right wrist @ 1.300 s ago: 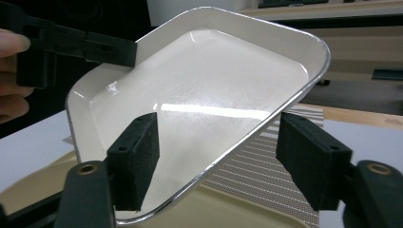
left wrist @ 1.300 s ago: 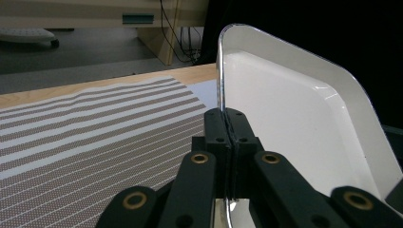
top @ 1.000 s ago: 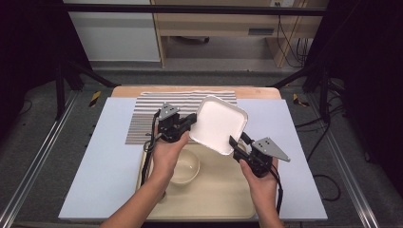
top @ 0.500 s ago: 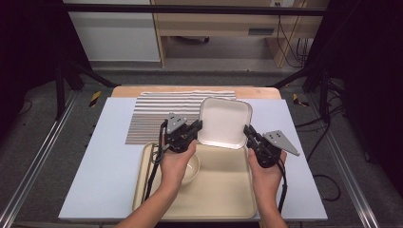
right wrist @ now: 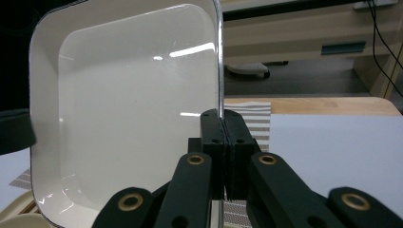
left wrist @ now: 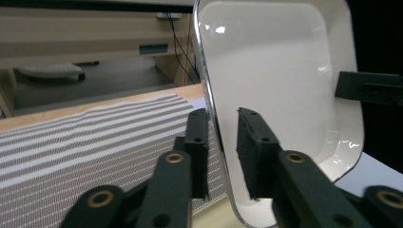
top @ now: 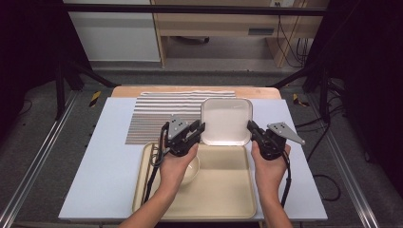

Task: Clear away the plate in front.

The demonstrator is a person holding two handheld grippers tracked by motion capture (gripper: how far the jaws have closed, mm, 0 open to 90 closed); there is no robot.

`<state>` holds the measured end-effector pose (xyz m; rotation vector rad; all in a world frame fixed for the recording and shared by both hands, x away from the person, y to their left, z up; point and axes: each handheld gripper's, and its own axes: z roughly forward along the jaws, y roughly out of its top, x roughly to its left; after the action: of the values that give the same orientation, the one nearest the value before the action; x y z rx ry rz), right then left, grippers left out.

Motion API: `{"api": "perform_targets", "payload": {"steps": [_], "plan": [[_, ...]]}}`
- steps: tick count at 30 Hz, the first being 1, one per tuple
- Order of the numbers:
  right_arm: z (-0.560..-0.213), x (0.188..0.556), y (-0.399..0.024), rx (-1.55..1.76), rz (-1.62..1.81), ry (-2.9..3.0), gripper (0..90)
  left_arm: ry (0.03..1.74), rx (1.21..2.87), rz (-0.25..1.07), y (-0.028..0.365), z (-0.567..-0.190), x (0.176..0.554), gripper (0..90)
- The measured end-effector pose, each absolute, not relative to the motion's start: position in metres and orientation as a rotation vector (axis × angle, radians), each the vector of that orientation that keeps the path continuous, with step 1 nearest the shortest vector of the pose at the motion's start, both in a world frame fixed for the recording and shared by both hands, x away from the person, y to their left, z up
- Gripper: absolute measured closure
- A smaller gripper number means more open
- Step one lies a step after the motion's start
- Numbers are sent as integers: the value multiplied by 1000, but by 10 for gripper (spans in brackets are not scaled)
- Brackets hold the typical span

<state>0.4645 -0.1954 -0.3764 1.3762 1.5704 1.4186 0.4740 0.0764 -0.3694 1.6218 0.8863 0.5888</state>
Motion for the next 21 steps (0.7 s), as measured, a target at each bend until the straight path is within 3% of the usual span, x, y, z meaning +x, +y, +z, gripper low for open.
{"api": "perform_targets", "payload": {"steps": [7,15,21], "plan": [[-381,464,-214,1429,1351,1608,893,836,1626,675,89,-362,467,496],[-394,455,-226,1502,1282,1674,893,862,1639,750,133,-358,469,317],[-402,447,-231,1550,1244,1721,893,927,1582,786,177,-356,465,247]]}}
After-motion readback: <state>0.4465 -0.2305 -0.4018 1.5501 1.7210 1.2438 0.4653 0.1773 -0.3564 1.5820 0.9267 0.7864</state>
